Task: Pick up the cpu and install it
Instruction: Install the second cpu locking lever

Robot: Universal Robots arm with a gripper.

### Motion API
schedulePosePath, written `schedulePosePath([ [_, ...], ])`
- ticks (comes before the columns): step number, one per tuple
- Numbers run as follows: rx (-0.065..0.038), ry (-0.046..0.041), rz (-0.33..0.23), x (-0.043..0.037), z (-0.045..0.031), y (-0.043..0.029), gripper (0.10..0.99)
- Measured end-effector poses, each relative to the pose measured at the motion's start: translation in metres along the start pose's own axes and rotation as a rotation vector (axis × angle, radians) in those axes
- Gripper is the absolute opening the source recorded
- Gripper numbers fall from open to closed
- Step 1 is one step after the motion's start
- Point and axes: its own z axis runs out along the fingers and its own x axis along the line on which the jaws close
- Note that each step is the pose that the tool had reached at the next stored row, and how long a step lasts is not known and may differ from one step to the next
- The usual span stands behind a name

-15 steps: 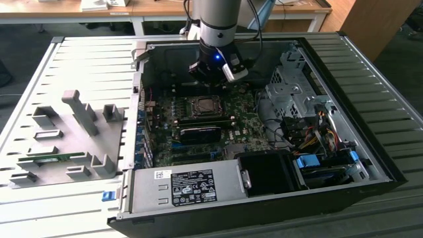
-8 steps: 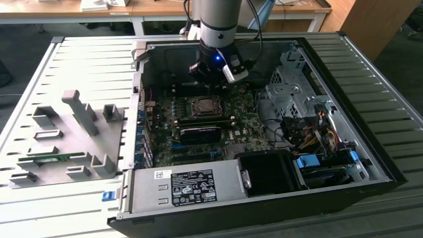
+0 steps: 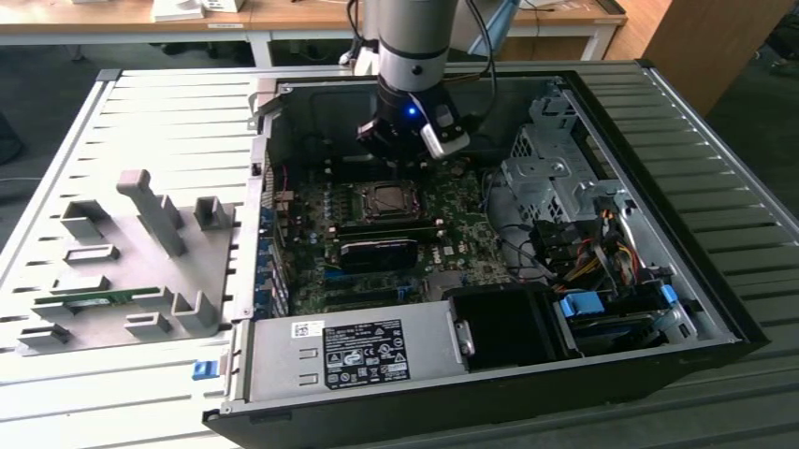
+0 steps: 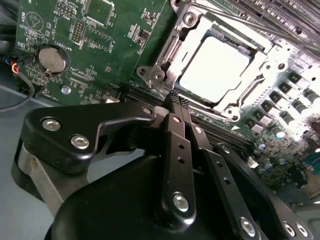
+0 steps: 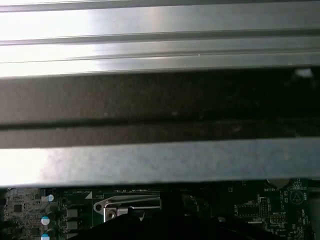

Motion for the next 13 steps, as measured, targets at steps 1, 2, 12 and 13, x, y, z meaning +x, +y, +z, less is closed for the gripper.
schedulePosePath([
  [1, 0.000, 0.0000, 0.000, 0.0000, 0.0000, -0.0005, 0.122],
  [2, 0.000, 0.0000, 0.000, -0.0001, -0.0001, -0.0012, 0.122],
  [12, 0.000, 0.0000, 0.000, -0.0002, -0.0040, -0.0065, 0.122],
  [13, 0.000, 0.0000, 0.000, -0.0002, -0.0069, -0.0062, 0.122],
])
